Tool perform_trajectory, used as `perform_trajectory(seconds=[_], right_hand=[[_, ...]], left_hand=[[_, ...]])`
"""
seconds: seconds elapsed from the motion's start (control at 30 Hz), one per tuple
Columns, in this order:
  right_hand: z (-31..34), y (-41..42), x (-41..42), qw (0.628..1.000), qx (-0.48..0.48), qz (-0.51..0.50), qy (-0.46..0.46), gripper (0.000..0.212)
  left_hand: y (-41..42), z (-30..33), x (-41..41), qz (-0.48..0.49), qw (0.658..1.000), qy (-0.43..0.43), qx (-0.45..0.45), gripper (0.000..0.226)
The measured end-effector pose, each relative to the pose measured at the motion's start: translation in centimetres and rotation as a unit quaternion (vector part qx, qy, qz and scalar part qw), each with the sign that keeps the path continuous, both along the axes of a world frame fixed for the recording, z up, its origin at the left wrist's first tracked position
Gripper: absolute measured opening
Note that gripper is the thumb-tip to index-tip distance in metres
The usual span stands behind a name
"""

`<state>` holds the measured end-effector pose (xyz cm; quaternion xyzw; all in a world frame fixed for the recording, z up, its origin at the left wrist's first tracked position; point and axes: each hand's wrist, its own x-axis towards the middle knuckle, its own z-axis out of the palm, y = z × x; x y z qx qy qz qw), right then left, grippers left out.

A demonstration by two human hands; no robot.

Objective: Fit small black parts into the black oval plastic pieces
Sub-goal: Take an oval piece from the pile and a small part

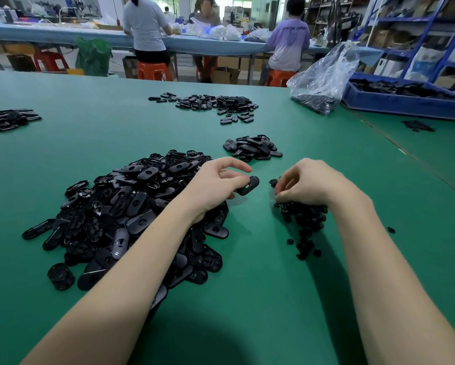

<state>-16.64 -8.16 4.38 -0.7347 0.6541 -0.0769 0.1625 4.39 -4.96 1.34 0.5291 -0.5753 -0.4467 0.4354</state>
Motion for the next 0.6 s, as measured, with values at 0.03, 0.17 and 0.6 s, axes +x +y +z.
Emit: perform_trajectory(seconds=[0.03, 0.17, 0.6], right_hand=[[-0.1, 0.1, -0.1, 1.000, 0.015, 0.000, 0.012, 0.006], [-0.5, 0.2, 0.1, 0.999, 0.024, -0.004, 0.023, 0.008], [-0.3, 0.5, 1.7, 0.951, 0.023, 0.055, -0.304, 0.012]], left_hand=[[0.0, 0.0, 0.0, 0.006, 1.000, 0.014, 0.004, 0.014], [0.1, -0.2, -0.2, 0.017, 0.998, 0.060, 0.009, 0.023], [-0.4, -0.6, 0.1, 0.057, 0.982, 0.180, 0.011, 0.018]])
